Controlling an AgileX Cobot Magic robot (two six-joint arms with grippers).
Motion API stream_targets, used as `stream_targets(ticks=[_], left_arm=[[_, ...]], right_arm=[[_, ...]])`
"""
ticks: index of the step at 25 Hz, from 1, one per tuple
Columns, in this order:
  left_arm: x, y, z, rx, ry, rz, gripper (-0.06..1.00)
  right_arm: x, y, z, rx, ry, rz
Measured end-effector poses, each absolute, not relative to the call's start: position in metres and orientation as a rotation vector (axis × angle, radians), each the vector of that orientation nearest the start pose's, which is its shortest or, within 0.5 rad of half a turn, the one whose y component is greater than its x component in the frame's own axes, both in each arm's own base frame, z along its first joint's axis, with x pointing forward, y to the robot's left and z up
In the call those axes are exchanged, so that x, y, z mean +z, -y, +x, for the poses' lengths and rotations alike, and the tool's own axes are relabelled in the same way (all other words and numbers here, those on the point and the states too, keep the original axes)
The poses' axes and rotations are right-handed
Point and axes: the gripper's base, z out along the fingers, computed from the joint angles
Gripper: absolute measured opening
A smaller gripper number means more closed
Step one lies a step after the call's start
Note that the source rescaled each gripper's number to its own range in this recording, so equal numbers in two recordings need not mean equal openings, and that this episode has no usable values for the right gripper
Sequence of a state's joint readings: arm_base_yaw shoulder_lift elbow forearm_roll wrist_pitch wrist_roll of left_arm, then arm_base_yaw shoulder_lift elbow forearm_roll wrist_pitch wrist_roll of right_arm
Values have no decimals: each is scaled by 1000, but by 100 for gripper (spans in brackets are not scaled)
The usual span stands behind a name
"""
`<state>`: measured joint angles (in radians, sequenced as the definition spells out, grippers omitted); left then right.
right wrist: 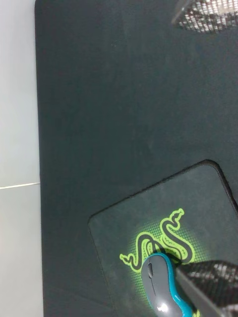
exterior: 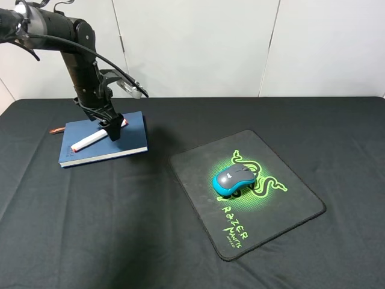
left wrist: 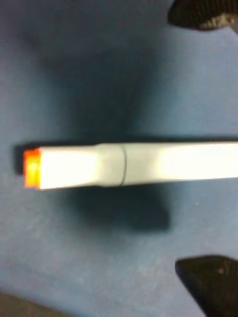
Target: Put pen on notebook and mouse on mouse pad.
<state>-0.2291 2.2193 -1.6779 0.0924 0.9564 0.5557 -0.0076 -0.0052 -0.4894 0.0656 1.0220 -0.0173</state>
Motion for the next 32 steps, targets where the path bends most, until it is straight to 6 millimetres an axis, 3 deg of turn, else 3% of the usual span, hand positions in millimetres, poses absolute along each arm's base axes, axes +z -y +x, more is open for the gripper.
stream_targets(ticks=[6, 25, 32], left_arm=[[145, 96, 441, 154, -2737, 1207, 99], [173, 95, 436, 114, -2921, 1096, 100], [232, 97, 423, 117, -2814, 1007, 100]], right_arm=[[278, -5, -3, 62, -2010, -11], [278, -5, -3, 62, -2010, -11], [278, -5, -3, 64, -2010, -9]])
